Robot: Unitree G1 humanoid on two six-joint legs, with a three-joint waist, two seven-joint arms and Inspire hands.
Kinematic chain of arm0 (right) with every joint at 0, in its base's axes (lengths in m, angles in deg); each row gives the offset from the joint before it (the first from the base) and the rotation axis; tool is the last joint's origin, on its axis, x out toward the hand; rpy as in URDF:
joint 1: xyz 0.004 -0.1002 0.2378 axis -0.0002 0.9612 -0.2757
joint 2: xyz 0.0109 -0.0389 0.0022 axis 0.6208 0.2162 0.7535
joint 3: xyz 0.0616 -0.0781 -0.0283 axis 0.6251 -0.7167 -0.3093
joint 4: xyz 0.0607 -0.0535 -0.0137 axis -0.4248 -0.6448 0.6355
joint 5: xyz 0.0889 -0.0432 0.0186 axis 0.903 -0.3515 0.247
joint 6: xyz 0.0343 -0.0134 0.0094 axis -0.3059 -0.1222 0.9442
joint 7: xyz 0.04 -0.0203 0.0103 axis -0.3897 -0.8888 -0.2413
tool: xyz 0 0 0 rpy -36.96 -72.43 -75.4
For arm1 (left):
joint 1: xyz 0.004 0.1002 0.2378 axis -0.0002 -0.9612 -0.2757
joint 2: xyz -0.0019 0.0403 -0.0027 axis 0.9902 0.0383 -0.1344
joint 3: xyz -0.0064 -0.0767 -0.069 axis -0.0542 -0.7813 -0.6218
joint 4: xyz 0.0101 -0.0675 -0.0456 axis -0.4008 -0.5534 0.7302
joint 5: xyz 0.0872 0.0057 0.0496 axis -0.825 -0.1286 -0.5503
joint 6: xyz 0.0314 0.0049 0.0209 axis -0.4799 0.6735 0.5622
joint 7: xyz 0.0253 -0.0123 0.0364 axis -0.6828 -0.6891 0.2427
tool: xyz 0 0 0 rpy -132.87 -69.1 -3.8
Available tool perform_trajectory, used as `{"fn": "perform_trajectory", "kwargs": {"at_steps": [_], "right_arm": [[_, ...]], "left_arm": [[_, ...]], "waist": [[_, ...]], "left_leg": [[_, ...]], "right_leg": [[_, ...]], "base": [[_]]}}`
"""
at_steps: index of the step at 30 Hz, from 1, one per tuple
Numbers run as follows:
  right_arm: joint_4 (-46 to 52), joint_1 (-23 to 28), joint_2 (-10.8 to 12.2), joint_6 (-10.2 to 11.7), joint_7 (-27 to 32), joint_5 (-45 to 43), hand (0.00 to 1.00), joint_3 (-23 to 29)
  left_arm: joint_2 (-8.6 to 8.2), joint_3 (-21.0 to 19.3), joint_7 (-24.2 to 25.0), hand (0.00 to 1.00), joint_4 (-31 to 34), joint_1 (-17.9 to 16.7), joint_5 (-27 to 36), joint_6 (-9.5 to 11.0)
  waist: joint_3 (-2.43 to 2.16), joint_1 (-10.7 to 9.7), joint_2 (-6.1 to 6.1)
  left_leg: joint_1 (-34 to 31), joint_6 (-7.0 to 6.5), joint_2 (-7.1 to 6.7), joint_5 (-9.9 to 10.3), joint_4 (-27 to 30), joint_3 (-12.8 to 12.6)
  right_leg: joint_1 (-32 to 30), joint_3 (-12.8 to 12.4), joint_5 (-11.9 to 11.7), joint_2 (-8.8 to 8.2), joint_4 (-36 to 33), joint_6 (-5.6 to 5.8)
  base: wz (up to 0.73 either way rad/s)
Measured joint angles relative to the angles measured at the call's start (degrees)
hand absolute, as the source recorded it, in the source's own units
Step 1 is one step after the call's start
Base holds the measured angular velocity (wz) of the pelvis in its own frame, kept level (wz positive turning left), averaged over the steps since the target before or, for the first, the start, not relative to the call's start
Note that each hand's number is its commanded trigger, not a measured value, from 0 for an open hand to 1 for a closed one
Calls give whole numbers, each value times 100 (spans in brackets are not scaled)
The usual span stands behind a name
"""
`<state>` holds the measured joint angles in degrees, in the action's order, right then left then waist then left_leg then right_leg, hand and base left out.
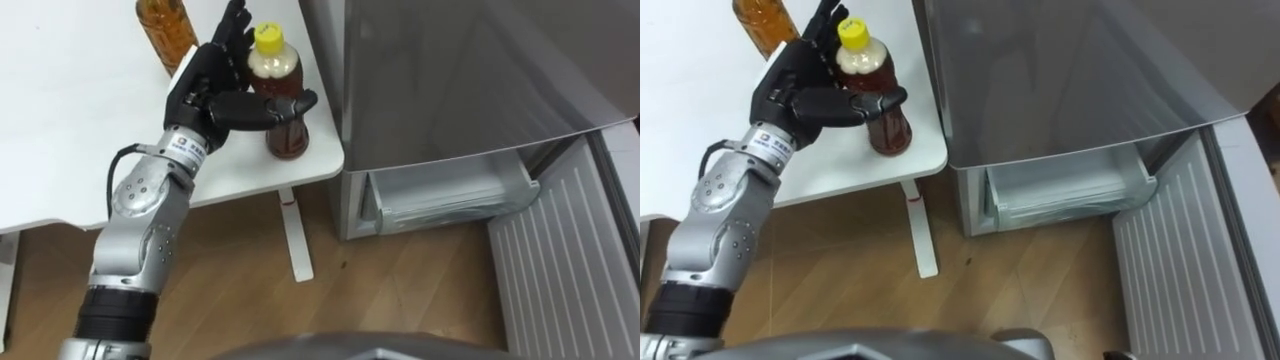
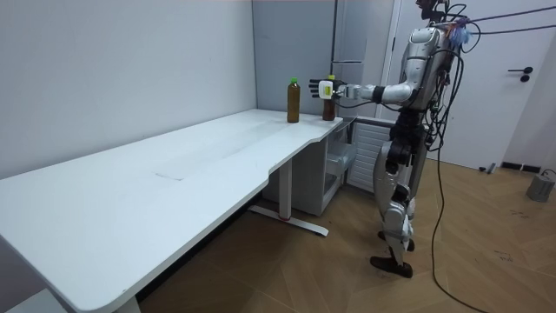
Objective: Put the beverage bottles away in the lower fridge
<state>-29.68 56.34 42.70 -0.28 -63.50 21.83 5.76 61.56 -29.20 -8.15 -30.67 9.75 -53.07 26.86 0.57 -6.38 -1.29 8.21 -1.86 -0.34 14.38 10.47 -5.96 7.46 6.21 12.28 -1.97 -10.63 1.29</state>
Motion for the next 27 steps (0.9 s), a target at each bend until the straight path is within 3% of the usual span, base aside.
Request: {"fn": "perform_trajectory", "kwargs": {"at_steps": [4,5,6,27], "right_arm": [[-1,13,2,-44,-3,20,0,-1],[2,19,2,-44,-3,21,0,-2],[4,22,2,-44,-3,22,0,-2],[33,24,86,-115,-179,35,0,-3]], "left_arm": [[0,-1,2,0,0,45,-2,-40],[0,0,3,36,0,45,-1,-47],[0,-1,4,100,0,45,-2,-50],[18,-3,24,100,-81,71,3,-110]], "waist": [[-6,-12,-7],[-15,-19,-22],[-16,-20,-24],[3,-23,9]], "left_leg": [[-4,0,1,0,4,-1],[-4,0,0,0,10,-1],[-5,0,0,0,15,-1],[-58,1,38,0,65,-11]], "right_leg": [[-1,-1,-2,0,-1,-2],[1,0,-3,0,-2,-3],[2,0,-3,0,-3,-4],[-34,-10,-14,9,-9,-20]], "base": [[0],[0],[0],[0]]}}
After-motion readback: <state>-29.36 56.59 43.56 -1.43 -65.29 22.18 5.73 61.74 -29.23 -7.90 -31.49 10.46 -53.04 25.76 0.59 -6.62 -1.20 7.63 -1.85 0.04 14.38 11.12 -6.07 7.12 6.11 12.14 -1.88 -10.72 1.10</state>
